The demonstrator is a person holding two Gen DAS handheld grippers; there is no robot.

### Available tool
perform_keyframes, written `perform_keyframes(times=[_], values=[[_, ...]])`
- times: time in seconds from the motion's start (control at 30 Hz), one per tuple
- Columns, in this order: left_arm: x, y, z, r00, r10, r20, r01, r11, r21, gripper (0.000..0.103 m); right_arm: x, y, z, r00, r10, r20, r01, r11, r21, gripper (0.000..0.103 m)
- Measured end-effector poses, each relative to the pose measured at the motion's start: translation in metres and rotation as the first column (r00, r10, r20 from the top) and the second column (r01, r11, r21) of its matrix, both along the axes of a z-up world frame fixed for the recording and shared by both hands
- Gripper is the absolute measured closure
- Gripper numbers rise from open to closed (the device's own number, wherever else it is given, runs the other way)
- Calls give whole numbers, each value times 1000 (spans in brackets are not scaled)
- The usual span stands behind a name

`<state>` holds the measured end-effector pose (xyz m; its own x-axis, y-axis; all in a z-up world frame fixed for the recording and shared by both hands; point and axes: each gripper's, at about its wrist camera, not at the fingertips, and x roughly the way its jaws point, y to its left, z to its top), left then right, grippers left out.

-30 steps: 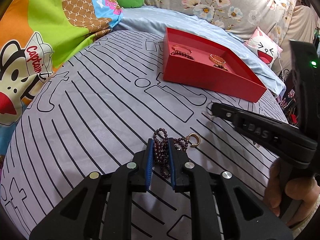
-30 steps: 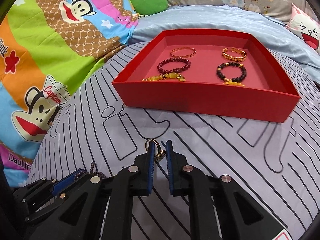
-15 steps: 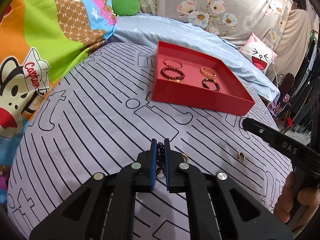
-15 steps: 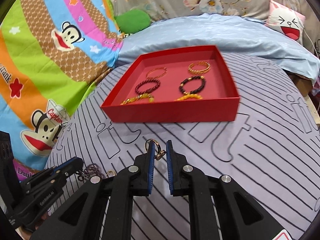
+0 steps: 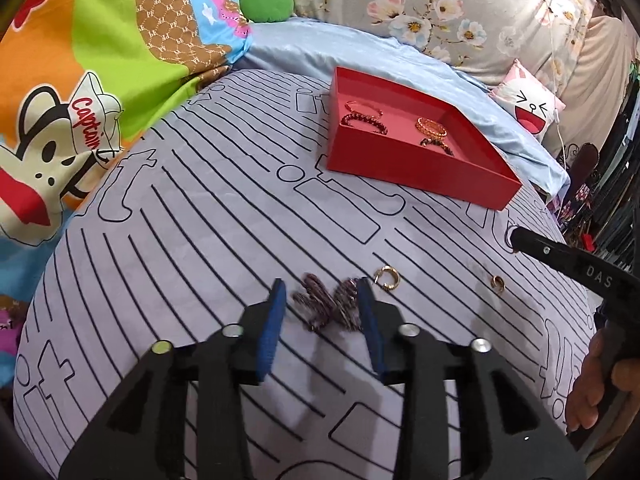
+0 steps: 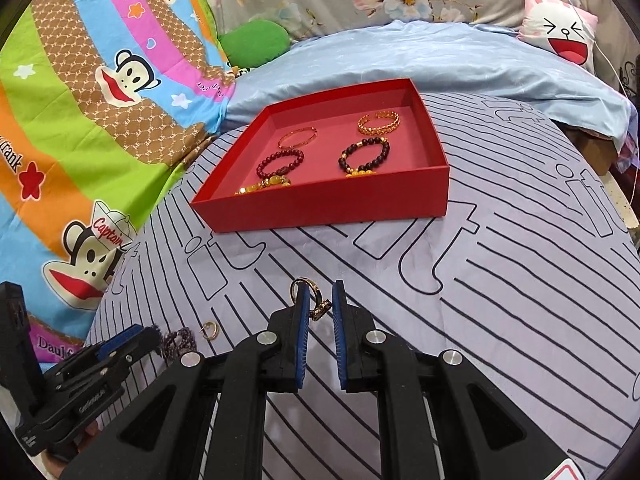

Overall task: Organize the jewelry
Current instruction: 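Lift the garnet strand with the left tool while the right tool lifts the gold ring, then carry the garnet strand and gold ring into the red tray and open both tools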

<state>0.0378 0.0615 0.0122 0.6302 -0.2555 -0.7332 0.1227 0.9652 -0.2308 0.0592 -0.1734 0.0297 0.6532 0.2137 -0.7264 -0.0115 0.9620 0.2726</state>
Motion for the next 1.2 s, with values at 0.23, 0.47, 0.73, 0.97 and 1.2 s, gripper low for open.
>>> perform_keyframes(times=[0.23,0.47,0.73,0.97,1.2], values=[[2,-5,-11,1000,6,-30,-5,999,33,65,-2,5,-1,1000,9,-4,-9,1000,-2,92],[16,-5,-11,999,37,-8,-37,999,27,52,-2,7,-2,1000,15,-9,-15,1000,-3,92],[28,-9,-17,999,12,-33,-12,1000,-2,82,1,11,-2,1000,27,-11,-27,1000,-5,92],[21,-13,-11,1000,-18,-25,17,1000,-16,97,1,11,-2,1000,25,-7,-25,1000,-4,92],[19,-22,8,999,-49,-5,49,998,-38,97,0,9,11,999,24,24,-24,1000,-3,92]])
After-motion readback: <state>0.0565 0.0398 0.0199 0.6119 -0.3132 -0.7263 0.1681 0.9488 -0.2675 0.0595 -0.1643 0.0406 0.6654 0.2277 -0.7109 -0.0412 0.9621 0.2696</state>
